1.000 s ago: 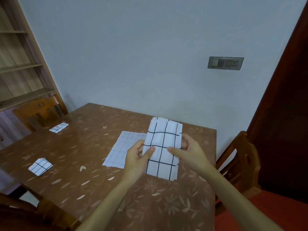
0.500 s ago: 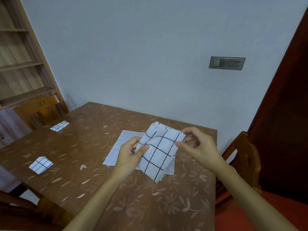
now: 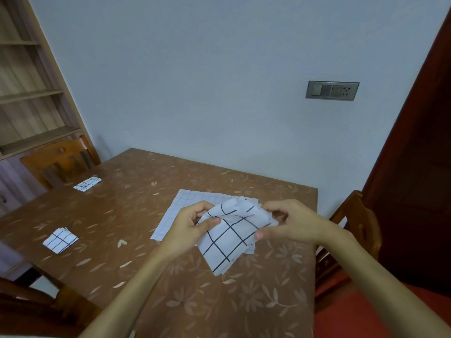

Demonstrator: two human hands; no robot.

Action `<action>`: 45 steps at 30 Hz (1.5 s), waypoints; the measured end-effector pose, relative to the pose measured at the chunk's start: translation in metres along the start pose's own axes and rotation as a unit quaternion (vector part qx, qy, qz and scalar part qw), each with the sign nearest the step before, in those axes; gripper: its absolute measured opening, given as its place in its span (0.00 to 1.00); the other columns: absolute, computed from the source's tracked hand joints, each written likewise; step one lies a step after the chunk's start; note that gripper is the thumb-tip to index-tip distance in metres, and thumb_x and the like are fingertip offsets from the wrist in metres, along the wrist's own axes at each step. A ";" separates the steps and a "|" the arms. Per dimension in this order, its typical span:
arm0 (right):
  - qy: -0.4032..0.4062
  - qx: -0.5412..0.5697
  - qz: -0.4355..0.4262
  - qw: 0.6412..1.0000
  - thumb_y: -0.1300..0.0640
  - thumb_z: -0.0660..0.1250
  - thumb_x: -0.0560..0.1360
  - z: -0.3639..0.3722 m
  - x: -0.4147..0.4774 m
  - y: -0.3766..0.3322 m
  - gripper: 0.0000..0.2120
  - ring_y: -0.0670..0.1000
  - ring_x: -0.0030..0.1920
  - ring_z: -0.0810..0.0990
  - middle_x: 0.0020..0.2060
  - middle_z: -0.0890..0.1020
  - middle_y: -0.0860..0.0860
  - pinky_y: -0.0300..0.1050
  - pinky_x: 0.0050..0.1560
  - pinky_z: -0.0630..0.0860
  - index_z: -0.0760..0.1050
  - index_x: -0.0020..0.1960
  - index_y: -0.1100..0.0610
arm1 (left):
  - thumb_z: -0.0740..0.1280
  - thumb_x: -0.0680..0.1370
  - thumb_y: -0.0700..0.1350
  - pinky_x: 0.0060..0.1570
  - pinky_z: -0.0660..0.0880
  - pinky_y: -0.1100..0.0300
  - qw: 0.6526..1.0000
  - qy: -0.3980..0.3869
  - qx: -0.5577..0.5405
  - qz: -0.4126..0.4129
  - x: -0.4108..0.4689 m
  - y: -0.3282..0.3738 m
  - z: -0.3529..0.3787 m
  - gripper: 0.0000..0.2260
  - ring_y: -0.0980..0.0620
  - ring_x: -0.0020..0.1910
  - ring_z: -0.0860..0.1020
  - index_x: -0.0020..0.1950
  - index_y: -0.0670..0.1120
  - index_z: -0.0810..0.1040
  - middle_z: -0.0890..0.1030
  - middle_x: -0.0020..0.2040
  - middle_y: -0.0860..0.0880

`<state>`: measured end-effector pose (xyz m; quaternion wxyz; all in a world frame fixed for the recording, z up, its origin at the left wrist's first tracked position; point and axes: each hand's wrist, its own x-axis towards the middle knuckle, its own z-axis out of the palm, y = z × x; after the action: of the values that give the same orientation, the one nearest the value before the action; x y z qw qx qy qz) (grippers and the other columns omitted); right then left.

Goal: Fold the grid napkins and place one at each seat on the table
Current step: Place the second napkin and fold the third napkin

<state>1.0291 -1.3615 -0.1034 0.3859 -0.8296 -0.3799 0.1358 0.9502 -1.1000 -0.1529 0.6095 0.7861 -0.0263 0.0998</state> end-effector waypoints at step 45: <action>0.187 -0.008 -0.056 0.981 0.61 0.69 0.77 0.028 0.010 0.000 0.08 0.41 0.36 0.80 0.37 0.84 0.40 0.35 0.39 0.73 0.83 0.46 0.49 | 0.53 0.76 0.70 0.53 0.79 0.49 0.949 -0.014 -0.234 -0.210 0.002 0.016 -0.006 0.34 0.46 0.55 0.84 0.64 0.46 0.79 0.84 0.59 0.42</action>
<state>1.0214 -1.3392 -0.1218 0.4505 -0.8210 -0.3476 -0.0463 0.9492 -1.0984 -0.1363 0.7830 0.6104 0.1085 -0.0508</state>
